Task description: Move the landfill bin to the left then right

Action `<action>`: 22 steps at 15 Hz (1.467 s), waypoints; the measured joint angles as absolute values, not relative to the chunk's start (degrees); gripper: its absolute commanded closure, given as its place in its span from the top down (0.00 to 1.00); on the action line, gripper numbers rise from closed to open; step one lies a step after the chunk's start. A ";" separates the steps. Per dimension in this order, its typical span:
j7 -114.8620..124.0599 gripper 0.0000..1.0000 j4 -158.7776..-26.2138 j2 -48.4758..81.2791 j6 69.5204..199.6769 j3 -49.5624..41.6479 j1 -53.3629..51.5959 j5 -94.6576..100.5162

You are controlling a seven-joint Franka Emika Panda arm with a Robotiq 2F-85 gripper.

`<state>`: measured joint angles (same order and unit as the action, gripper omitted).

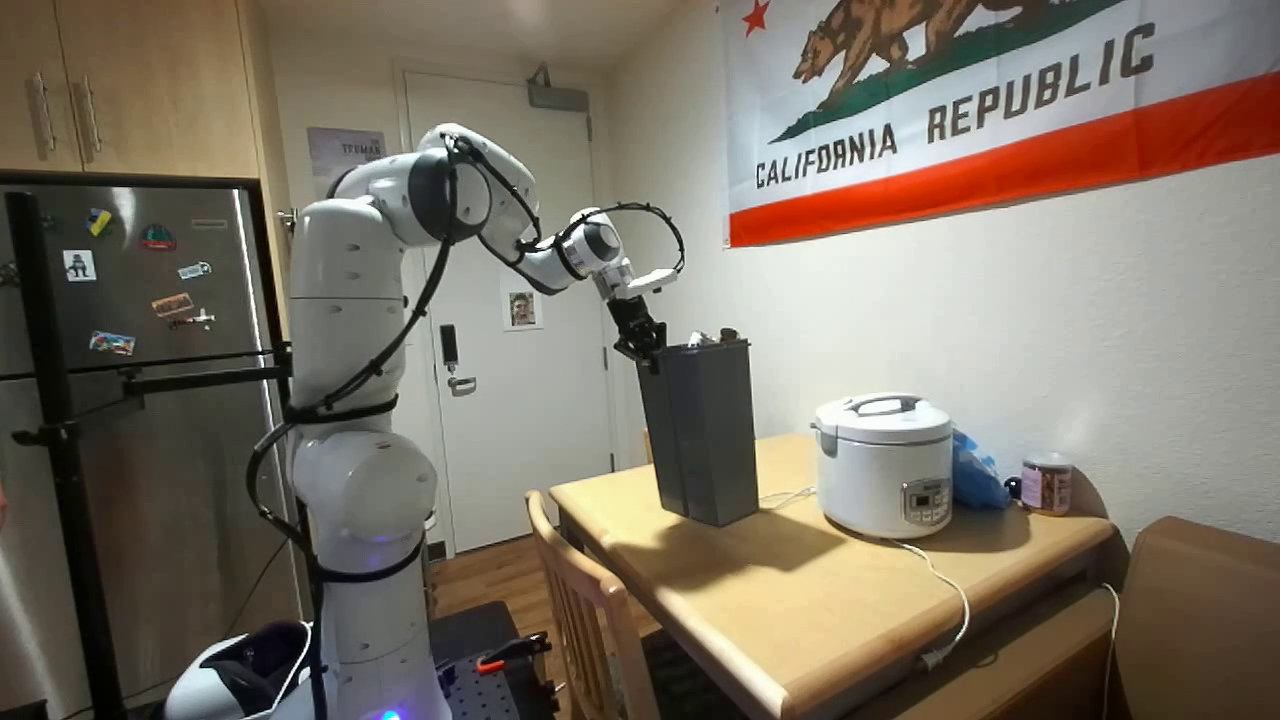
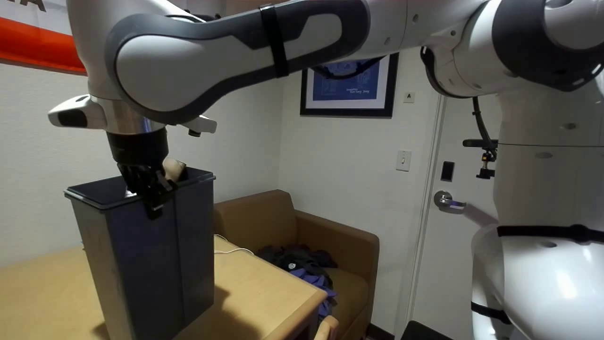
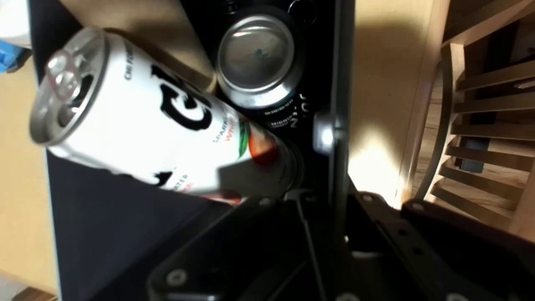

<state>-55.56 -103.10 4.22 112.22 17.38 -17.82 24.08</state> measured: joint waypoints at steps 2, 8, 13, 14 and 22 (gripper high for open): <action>-56.85 0.02 -100.04 5.67 112.03 17.66 -18.43 24.08; -60.58 0.02 -92.58 12.24 111.94 18.28 -19.60 22.57; -61.89 0.02 -87.34 18.06 110.24 18.78 -21.08 20.91; -61.89 0.02 -86.53 18.91 110.04 18.81 -21.51 20.91; -61.98 0.33 -83.18 21.84 108.74 18.86 -23.10 20.91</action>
